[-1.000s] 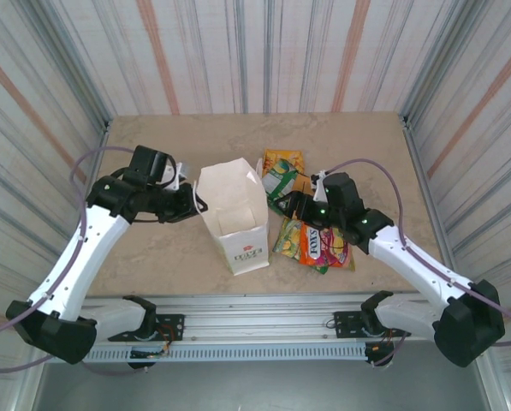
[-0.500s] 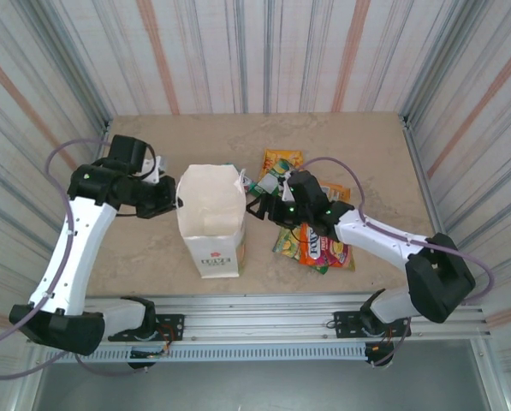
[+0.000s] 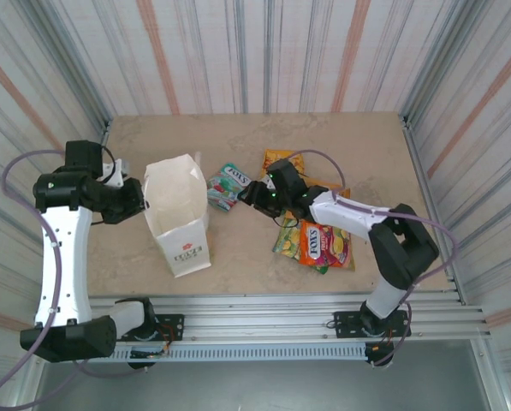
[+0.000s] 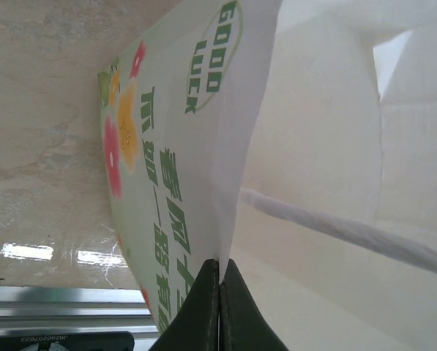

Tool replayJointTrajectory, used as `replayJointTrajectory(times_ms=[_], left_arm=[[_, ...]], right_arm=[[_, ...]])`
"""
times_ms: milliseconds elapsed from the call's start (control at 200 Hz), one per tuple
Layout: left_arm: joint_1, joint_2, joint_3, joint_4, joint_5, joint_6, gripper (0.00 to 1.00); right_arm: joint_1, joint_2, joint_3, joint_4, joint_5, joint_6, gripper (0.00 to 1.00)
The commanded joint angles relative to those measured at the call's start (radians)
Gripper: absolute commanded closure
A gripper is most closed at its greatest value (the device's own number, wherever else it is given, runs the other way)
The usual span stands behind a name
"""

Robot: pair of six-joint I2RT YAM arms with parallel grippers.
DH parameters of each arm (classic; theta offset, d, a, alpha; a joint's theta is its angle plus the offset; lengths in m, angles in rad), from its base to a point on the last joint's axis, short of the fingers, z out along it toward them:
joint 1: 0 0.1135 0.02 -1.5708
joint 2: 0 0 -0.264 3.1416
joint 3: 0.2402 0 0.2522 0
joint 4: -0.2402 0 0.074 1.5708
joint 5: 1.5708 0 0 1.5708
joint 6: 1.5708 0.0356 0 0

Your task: Place the snacks into the paper bag

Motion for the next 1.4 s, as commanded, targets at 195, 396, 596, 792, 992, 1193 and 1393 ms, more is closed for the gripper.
replayJointTrajectory(times_ms=[195,396,596,792,992,1193,1393], left_arm=[[0.017,0.017,0.043,-0.023,0.024,0.056,0.98],[0.017,0.003,0.024,0.009,0.07,0.033,0.98],[0.017,0.007,0.008,0.012,0.08,0.029,0.98],[0.017,0.004,0.007,0.02,0.096,0.023,0.99],[0.017,0.006,0.007,0.02,0.099,0.022,0.99],[0.017,-0.005,0.023,0.029,0.094,0.025,1.0],[0.017,-0.004,0.045,0.04,0.096,0.022,1.0]], right_arm=[[0.01,0.226,0.17,0.012,0.082,0.214,0.37],[0.01,0.325,0.268,-0.035,0.168,0.188,0.36],[0.008,0.428,0.385,-0.061,0.181,0.185,0.36],[0.008,0.483,0.45,-0.107,0.24,0.223,0.36],[0.01,0.535,0.489,-0.144,0.264,0.242,0.39],[0.011,0.553,0.474,-0.141,0.293,0.206,0.66],[0.005,0.476,0.441,-0.097,0.325,0.092,1.0]])
